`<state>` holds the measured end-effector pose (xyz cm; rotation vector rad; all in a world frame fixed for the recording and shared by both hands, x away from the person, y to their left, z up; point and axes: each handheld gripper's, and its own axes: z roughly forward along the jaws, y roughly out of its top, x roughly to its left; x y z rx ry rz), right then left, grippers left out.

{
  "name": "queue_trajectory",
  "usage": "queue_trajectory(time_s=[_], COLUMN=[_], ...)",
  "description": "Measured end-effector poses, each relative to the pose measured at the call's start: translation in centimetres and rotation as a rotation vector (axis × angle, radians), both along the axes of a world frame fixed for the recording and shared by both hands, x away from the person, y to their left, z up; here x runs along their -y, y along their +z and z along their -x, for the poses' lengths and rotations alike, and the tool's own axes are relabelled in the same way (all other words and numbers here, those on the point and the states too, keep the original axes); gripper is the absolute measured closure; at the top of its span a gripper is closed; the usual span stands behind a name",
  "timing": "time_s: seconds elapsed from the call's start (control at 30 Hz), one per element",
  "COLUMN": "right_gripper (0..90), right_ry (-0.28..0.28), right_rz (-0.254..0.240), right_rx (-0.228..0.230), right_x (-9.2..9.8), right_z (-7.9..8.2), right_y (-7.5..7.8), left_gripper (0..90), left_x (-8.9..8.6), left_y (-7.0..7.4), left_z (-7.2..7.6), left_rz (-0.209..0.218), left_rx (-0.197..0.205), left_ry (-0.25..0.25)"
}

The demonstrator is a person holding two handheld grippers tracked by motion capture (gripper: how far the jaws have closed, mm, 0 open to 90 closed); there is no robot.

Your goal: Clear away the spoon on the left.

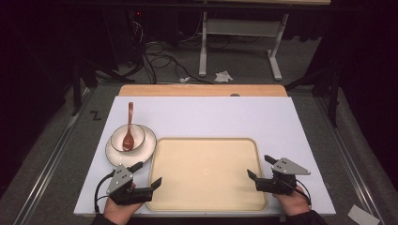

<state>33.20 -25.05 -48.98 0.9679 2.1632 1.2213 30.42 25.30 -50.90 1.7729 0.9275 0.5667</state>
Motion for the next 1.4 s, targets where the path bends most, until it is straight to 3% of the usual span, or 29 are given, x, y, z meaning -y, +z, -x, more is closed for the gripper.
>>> queue_trajectory(time_s=[0.1,0.17,0.23,0.33,0.43,0.63,0.9,1.4], right_gripper=[16.7,16.6,16.7,16.7,16.7,16.7,16.7,16.7], right_ry=[-0.007,-0.006,-0.004,-0.005,-0.007,-0.008,-0.01,-0.01], right_rz=[-0.003,-0.001,-0.001,0.003,0.005,0.0,-0.003,-0.004], right_rx=[-0.003,-0.003,0.003,0.001,-0.003,-0.001,-0.003,-0.001], right_x=[0.1,0.1,0.0,-0.1,-0.1,0.2,0.1,0.1], right_z=[0.0,0.0,0.1,0.2,0.1,0.0,0.0,0.0], right_y=[-0.1,0.0,0.0,0.1,0.0,-0.1,-0.1,0.0], left_gripper=[10.0,9.9,9.9,10.2,10.4,11.5,16.1,16.8], left_x=[0.1,0.4,1.6,3.1,3.4,2.7,2.3,2.0], left_y=[1.1,1.4,1.8,1.6,1.7,1.6,1.6,1.2], left_z=[1.8,2.3,3.3,3.5,3.3,2.9,2.8,2.5], left_rz=[0.059,0.077,0.112,0.07,0.058,0.073,0.067,0.052], left_rx=[0.069,0.07,0.019,-0.031,-0.03,-0.044,-0.049,-0.07], left_ry=[0.047,0.063,0.048,0.009,0.014,0.037,0.039,0.049])
